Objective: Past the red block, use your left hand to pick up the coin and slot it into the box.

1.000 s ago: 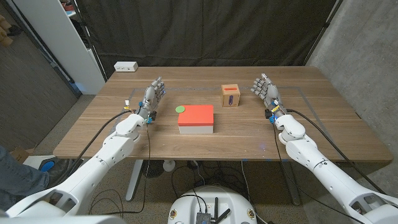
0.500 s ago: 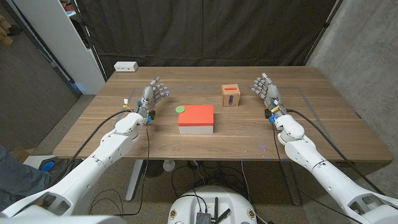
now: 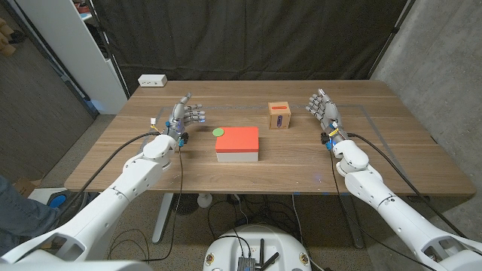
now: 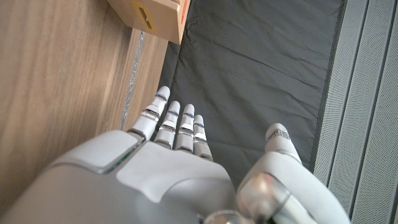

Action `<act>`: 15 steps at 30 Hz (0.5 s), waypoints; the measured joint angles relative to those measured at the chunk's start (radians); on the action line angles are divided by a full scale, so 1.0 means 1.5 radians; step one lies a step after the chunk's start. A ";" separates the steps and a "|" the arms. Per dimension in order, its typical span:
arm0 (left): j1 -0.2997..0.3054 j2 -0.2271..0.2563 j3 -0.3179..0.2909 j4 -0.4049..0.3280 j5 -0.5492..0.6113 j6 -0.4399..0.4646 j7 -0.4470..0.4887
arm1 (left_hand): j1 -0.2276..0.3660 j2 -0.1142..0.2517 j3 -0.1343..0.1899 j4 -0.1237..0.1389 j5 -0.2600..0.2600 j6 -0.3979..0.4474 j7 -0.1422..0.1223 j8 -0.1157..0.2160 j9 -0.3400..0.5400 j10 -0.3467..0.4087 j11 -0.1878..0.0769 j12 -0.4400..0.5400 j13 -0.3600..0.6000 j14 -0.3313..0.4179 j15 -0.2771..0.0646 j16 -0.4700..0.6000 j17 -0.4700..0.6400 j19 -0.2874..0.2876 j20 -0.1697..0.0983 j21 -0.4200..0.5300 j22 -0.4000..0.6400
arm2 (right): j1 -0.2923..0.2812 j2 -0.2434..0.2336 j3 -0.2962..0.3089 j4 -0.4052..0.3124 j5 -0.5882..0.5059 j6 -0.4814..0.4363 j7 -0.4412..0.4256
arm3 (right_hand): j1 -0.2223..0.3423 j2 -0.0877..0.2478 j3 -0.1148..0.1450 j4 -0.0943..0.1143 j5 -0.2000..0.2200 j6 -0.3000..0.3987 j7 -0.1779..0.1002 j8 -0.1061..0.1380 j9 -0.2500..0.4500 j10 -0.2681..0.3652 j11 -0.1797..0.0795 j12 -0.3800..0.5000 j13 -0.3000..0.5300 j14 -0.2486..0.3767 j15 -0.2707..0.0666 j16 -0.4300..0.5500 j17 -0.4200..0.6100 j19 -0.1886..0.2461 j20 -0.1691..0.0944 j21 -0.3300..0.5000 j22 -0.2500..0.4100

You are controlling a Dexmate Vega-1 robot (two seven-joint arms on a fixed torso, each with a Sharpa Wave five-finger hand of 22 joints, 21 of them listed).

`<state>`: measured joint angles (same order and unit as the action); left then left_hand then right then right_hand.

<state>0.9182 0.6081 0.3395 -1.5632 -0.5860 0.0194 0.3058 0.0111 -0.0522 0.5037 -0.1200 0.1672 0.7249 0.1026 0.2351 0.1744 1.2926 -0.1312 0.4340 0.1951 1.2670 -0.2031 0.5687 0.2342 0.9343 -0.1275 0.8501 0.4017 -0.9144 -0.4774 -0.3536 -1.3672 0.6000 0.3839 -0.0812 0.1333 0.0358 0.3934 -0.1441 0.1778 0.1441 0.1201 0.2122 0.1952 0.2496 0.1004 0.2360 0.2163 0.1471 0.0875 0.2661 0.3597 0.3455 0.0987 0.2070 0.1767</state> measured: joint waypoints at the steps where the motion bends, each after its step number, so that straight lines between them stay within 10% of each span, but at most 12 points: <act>1: 0.000 0.000 0.000 -0.001 0.000 0.002 0.002 | 0.000 0.000 0.002 -0.001 0.000 0.006 0.000 -0.003 0.000 0.025 -0.004 0.009 0.009 0.026 -0.005 0.016 0.012 0.008 -0.002 0.016 0.018 | -0.001 0.000 0.000 -0.001 0.000 0.000 -0.001 | 0.000 0.000 0.000 0.000 0.000 0.000 0.000 0.000 0.000 0.000 0.000 0.000 0.000 0.000 0.000 0.000 0.000 -0.001 0.001 0.000 0.000; 9: 0.003 -0.002 -0.003 -0.011 -0.008 0.016 0.008 | 0.030 0.005 0.080 -0.028 0.000 0.036 -0.010 -0.024 0.000 0.096 -0.026 0.259 0.097 0.087 -0.011 0.215 0.136 0.062 -0.022 0.154 0.217 | -0.007 0.000 0.002 -0.008 -0.001 0.001 -0.006 | 0.004 -0.004 0.000 0.000 0.000 0.000 0.000 0.000 0.000 0.000 0.000 0.000 0.000 0.000 0.000 0.000 0.000 -0.001 0.001 0.000 0.000; 15: 0.010 -0.002 -0.005 -0.029 -0.012 0.034 0.022 | 0.054 -0.019 0.180 -0.030 0.000 0.052 -0.025 -0.030 0.001 0.090 -0.042 0.529 0.145 0.089 -0.013 0.421 0.216 0.078 -0.032 0.343 0.529 | -0.014 0.000 0.003 -0.014 -0.002 0.001 -0.011 | 0.004 -0.004 0.000 0.000 0.000 -0.001 -0.006 0.000 0.000 0.000 0.000 0.000 0.000 0.000 0.000 -0.003 0.000 -0.001 0.001 0.000 0.000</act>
<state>0.9325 0.6046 0.3327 -1.6074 -0.6043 0.0711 0.3383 0.0914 -0.0800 0.7732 -0.1655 0.1671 0.8024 0.0653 0.1896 0.1758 1.4274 -0.1938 1.2273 0.4130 1.4004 -0.2231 1.2007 0.5581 1.0514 -0.1752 1.3652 1.1954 -0.9348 -0.4778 -0.3490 -1.3887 0.5975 0.3853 -0.0976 0.1385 0.0305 0.3934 -0.1440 0.1778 0.1424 0.1111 0.2122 0.1953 0.2496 0.1004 0.2360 0.2162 0.1471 0.0875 0.2621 0.3596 0.3444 0.0999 0.2070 0.1768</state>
